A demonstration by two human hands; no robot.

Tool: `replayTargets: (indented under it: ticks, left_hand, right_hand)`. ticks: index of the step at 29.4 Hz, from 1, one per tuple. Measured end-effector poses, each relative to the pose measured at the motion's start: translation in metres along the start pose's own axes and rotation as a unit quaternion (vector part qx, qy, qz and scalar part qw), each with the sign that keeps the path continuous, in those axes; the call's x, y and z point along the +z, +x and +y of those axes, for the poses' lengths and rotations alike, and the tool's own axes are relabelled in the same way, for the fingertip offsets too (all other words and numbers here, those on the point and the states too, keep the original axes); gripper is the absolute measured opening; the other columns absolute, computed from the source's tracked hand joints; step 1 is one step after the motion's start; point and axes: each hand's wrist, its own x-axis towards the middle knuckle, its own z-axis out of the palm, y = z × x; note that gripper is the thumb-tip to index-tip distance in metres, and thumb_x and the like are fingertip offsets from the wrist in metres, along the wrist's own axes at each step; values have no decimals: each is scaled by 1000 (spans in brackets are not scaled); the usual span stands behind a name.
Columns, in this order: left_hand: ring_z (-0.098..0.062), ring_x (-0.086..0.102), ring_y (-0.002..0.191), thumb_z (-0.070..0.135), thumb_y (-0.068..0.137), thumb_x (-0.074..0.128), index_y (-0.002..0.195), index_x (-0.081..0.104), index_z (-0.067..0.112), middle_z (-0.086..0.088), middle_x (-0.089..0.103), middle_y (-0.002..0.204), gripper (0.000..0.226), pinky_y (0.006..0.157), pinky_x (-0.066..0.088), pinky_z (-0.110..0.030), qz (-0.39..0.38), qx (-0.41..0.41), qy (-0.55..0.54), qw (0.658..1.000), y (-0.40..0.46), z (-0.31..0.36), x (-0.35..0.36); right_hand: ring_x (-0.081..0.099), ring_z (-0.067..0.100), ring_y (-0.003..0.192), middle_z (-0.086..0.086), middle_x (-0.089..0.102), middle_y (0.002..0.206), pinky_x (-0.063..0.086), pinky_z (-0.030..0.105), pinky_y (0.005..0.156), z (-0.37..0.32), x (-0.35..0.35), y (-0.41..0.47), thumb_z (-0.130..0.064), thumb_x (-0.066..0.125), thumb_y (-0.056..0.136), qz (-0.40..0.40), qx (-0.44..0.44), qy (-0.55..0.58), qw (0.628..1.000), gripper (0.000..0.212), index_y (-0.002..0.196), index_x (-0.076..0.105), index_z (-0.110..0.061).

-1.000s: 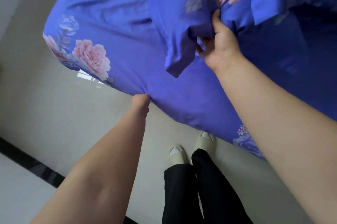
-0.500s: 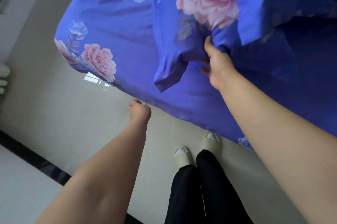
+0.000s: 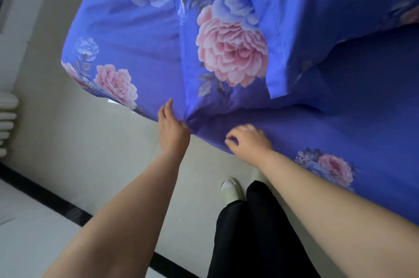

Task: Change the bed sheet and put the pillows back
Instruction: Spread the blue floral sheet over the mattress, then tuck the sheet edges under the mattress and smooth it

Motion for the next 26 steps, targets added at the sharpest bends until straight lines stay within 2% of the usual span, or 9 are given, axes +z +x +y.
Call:
replayTargets:
  ticks: [2,4,7,9,12,15,17,20,26]
  left_hand:
    - [-25,33,135,-4,81,38,144,33,15,-8,30,148,66,105,30,-29,47,83,7,995,-6,25,2]
    - [-29,35,134,-8,78,39,142,40,13,-10,35,147,67,108,28,-32,59,161,45,984,-13,51,6]
    - [-36,45,122,-8,77,44,132,53,11,-12,46,140,59,103,35,-39,37,240,101,965,-30,79,17]
    - [-38,48,117,-7,78,46,124,61,10,-14,51,134,51,99,40,-44,32,242,108,964,-43,91,26]
    - [-37,46,119,-6,78,47,121,61,9,-13,50,134,48,102,38,-44,-2,234,114,966,-55,99,35]
    - [-33,40,125,-2,81,46,127,56,11,-10,45,140,49,103,35,-40,-39,241,136,960,-62,99,38]
    - [-30,36,128,0,83,46,131,52,13,-6,41,143,50,102,34,-39,-65,241,150,957,-65,100,36]
    - [-26,32,132,5,85,46,135,46,16,-1,38,146,51,102,34,-40,-105,235,165,952,-68,105,25]
    - [-27,37,128,10,89,44,137,41,16,-3,45,138,48,99,33,-42,-143,233,143,951,-77,144,-13]
  right_hand:
    - [28,24,133,-4,33,144,31,44,104,20,-15,3,-47,49,88,59,70,-27,995,47,134,43,-36]
    - [14,26,140,-7,16,152,26,47,111,42,-22,-6,-52,49,85,-61,121,-49,990,55,138,35,-40]
    - [39,26,129,-4,43,139,36,34,106,57,-9,-33,-42,51,86,-177,100,19,979,30,110,64,-32]
    - [53,27,116,0,59,121,45,31,95,61,-3,-45,-33,51,87,-99,102,86,986,23,101,68,-25]
    - [33,26,132,-4,34,147,36,39,103,84,-19,-48,-36,53,89,119,162,45,979,44,133,47,-31]
    - [16,28,143,-6,8,158,23,42,113,113,-26,-59,-52,51,88,7,272,60,960,68,147,24,-33]
    - [28,26,140,0,23,155,24,35,113,115,-18,-70,-52,53,88,-68,268,109,955,63,144,37,-26]
    - [56,18,114,1,59,128,42,26,97,92,-22,-87,-39,59,90,32,261,301,917,41,126,56,-20]
    - [63,13,82,-6,66,91,45,21,69,31,-106,-115,-33,57,90,180,204,432,860,8,87,60,-27]
